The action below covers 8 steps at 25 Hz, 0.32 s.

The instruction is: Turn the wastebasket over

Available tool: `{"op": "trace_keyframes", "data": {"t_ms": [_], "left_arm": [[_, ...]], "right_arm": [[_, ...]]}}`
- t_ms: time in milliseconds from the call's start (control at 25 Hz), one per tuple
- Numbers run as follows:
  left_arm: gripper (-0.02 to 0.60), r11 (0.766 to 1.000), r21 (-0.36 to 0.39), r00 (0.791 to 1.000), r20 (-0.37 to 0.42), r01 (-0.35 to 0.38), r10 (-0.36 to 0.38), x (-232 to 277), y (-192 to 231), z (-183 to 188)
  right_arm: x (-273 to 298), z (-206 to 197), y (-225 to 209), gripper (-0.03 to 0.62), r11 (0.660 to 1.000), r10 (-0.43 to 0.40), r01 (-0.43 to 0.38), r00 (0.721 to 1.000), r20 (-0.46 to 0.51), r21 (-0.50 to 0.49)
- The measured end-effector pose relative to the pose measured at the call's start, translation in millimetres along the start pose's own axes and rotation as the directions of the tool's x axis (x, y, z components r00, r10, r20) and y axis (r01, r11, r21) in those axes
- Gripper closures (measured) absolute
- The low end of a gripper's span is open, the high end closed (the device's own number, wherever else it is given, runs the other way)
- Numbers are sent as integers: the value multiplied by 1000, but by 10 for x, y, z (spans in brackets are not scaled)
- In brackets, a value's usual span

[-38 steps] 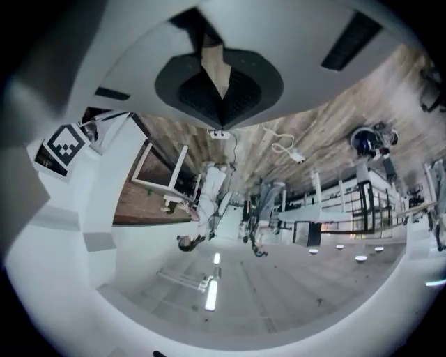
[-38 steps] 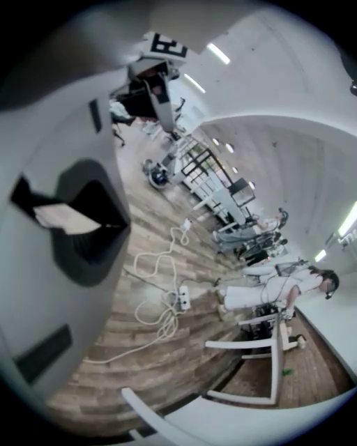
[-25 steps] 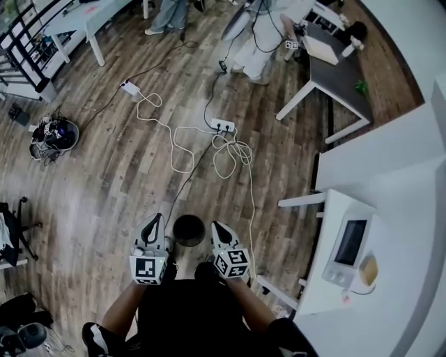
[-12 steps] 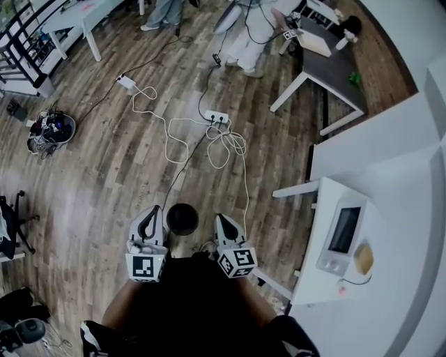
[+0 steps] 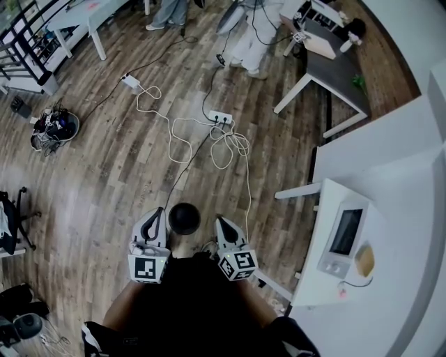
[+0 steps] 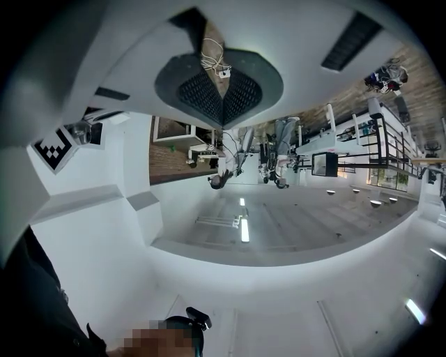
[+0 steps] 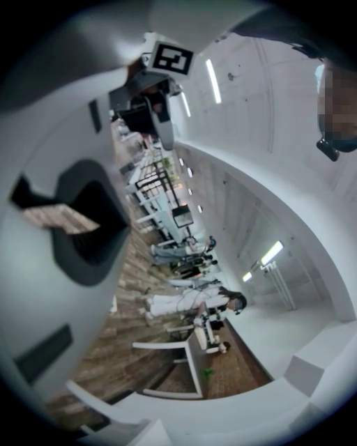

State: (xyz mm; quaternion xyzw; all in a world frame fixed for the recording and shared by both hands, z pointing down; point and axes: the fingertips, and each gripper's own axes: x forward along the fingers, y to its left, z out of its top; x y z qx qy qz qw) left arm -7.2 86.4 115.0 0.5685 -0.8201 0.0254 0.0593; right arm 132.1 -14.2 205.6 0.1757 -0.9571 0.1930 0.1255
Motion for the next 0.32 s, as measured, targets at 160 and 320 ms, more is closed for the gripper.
{"op": "trace_keyframes", "data": {"t_ms": [160,320], "left_arm": [[549,1000,1,1000,-2,2,-2,-27,-28,2],[548,1000,-6,1000,24,-9,10,-46,-18,38]], "right_arm": [[-30,-13,26,563,1000,6,-6,1000,2,3],[-56,-18,43,563,1000,10,-10,1000,4,6]]}}
